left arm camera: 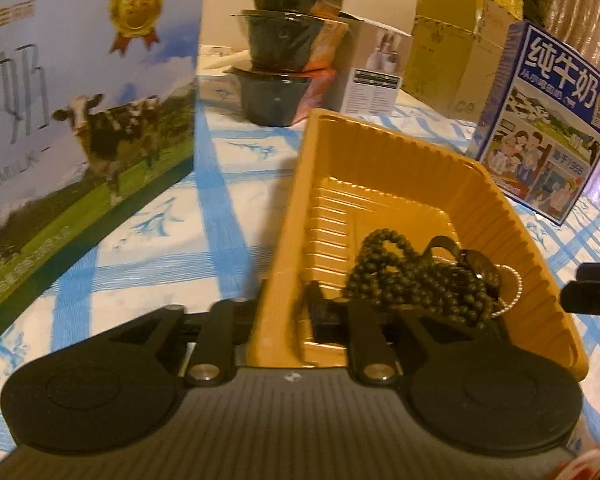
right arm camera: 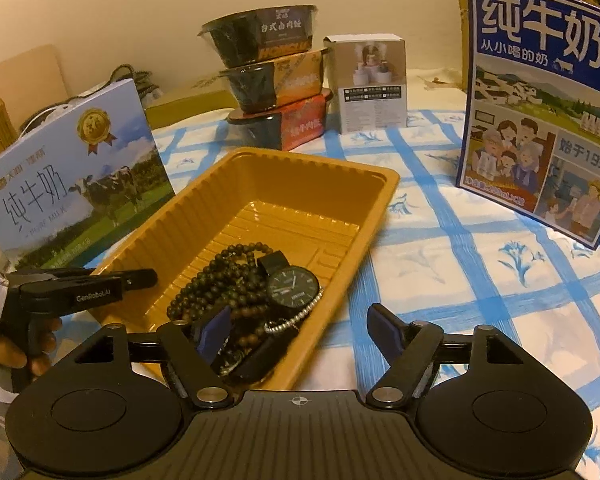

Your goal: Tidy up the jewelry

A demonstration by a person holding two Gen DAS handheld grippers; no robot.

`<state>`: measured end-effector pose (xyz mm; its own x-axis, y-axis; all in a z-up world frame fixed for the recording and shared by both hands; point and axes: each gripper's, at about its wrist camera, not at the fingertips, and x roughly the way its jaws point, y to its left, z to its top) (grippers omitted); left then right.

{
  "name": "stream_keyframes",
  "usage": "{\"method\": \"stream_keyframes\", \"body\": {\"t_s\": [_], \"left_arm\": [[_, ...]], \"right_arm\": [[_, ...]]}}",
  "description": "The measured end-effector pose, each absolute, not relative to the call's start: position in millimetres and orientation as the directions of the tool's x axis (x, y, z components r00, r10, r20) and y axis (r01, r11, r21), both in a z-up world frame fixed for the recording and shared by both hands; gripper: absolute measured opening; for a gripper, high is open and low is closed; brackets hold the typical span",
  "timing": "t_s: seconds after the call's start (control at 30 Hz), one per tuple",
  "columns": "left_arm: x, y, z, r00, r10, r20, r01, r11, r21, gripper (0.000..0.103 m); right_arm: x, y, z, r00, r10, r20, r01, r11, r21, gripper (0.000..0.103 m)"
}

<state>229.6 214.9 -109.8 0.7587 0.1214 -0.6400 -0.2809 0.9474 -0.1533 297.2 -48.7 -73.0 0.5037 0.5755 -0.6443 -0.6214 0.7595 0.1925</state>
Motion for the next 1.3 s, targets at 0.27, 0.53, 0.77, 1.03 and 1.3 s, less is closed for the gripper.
{"method": "stream_keyframes", "body": {"t_s": [0.27, 0.53, 0.77, 1.03, 1.3], "left_arm": [[200, 226, -91, 0.773, 0.115, -0.624, -0.316, 0.923, -0.221, 0.040], [167, 195, -33, 0.806, 0.148, -0.574, -0.291, 0.942, -0.165, 0.058], [148, 143, 3, 0.783, 0.192, -0.591, -0.273, 0.961, -0.049, 0.076], [113, 87, 31, 0.809, 0.172, -0.562, -0.235, 0.971, -0.041, 0.095], [83, 48, 42, 0.793, 0.105, -0.600, -0.166, 0.985, -0.046, 0.095]], "right_arm": [[283, -71, -73, 0.524, 0.565, -0.637, -0.571, 0.788, 0.229, 0.079], [253, -97, -58, 0.581, 0.487, -0.652, -0.512, 0.842, 0.172, 0.080], [222, -120, -35, 0.631, 0.436, -0.642, -0.441, 0.882, 0.165, 0.080], [183, -151, -11, 0.655, 0.396, -0.643, -0.380, 0.909, 0.172, 0.080], [140, -177, 3, 0.659, 0.377, -0.651, -0.346, 0.920, 0.183, 0.080]]}}
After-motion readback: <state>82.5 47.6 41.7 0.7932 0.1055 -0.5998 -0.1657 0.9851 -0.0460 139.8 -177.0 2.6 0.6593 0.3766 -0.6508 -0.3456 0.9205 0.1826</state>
